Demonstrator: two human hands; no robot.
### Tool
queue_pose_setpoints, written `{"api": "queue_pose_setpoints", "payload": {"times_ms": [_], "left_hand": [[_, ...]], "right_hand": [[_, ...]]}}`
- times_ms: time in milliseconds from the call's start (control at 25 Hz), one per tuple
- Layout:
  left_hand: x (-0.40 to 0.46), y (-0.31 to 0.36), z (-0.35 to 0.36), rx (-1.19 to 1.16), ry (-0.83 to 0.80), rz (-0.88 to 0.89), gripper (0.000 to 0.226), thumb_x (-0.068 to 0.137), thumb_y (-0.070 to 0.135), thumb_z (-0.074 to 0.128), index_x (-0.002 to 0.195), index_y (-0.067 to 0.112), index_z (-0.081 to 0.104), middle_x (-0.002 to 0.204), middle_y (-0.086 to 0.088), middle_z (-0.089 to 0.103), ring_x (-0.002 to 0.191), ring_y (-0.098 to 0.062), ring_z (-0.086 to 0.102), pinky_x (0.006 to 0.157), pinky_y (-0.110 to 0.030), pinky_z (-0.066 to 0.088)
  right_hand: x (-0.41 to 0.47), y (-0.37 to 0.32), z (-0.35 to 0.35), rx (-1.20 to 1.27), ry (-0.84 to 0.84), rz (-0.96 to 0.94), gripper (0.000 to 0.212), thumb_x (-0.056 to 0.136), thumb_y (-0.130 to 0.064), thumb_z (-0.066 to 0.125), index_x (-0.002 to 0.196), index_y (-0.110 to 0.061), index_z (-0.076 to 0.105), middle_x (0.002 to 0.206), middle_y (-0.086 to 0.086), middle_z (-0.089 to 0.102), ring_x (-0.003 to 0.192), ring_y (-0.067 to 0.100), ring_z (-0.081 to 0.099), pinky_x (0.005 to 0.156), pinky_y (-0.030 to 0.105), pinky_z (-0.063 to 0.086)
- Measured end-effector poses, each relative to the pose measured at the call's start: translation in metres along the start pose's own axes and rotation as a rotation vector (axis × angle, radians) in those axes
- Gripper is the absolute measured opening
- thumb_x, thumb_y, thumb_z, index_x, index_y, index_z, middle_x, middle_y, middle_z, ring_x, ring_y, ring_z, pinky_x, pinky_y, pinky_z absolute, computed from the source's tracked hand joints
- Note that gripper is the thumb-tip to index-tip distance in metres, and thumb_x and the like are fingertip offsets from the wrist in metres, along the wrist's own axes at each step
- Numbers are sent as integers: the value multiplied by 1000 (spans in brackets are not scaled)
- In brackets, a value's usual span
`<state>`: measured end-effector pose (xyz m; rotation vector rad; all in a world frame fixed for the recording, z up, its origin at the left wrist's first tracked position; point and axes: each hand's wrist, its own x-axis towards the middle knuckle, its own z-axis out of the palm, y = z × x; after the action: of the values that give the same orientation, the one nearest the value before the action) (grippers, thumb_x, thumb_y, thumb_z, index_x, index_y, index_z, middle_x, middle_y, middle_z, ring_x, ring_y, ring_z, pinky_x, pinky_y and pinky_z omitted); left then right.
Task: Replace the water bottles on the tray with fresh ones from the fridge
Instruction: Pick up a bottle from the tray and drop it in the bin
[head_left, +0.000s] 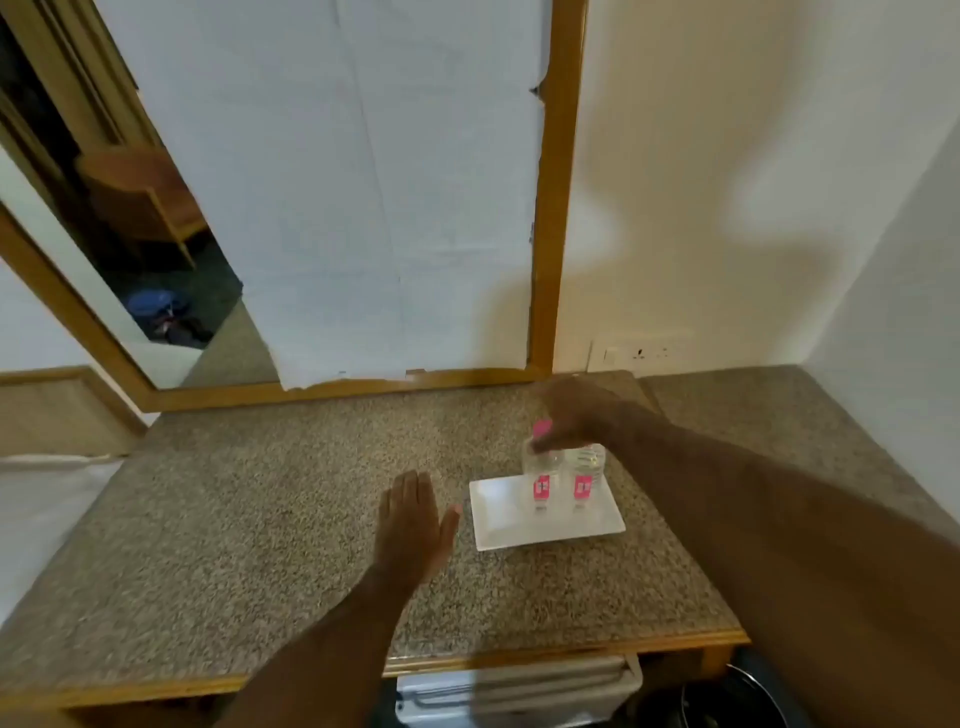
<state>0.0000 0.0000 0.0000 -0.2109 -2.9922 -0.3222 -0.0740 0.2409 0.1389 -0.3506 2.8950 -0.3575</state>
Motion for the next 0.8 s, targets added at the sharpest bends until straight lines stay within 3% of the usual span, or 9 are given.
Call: {"api": "queue_pose_setpoints", "payload": {"times_ms": [80,160,240,320,400,480,600,680,800], "left_hand": [[-15,-3,24,-1,-95,6,67,91,52,37,135,1,35,136,-19,45,128,-34,40,107,-46,36],[-32,-7,51,8,-164,7,67,92,53,35,136,2,33,138,-19,42,130,-35,37,109,-46,34],[-38,-6,68,4,-225,-20,68,93,52,34,139,2,28,146,-22,35,137,-36,29,114,-48,27],[-40,-4,78,-26,-267,-27,70,93,53,32,141,2,24,150,-23,30,141,-37,21,117,-50,21],[-44,-5,87,-29,-293,-22,74,93,54,29,143,1,21,152,-24,25,143,-38,16,118,-50,17],[-46,-6,90,-41,-302,-28,76,92,55,27,145,0,17,154,-25,21,144,-38,12,119,-50,14],[-50,-4,92,-52,-289,-25,78,91,56,25,145,1,16,155,-25,18,145,-39,11,118,-50,10],[-59,2,95,-32,-313,3,80,90,55,27,145,-2,17,155,-27,18,144,-40,12,118,-51,13],[-76,22,100,29,-353,68,78,89,52,30,142,-5,25,151,-30,26,142,-43,19,117,-53,22]], "right_hand": [[5,-1,11,-122,-82,-3,73,64,-43,80,126,-19,50,127,7,61,114,26,54,101,47,38],[8,2,24,-213,-145,3,77,65,-38,80,131,-20,46,132,5,57,128,27,45,114,58,8],[13,2,31,-249,-162,16,69,69,-32,78,130,-22,48,133,5,56,132,27,41,111,62,-8],[17,0,31,-267,-153,32,54,73,-24,75,122,-24,54,128,4,60,129,26,44,109,63,-13],[18,-6,25,-273,-139,49,41,74,-22,75,112,-24,61,120,2,64,124,24,49,111,64,-9],[17,-12,11,-266,-137,50,36,72,-25,76,106,-23,65,115,1,66,117,23,52,113,63,9],[6,-21,-21,-173,-126,25,37,68,-26,80,103,-22,69,108,0,68,95,16,56,92,44,44],[-9,-22,-40,-86,-137,20,37,65,-24,81,101,-21,70,102,-1,68,86,14,57,72,30,45],[-43,-16,-65,-69,-218,19,40,63,-27,83,100,-22,71,89,-8,65,83,12,58,67,27,42]]}}
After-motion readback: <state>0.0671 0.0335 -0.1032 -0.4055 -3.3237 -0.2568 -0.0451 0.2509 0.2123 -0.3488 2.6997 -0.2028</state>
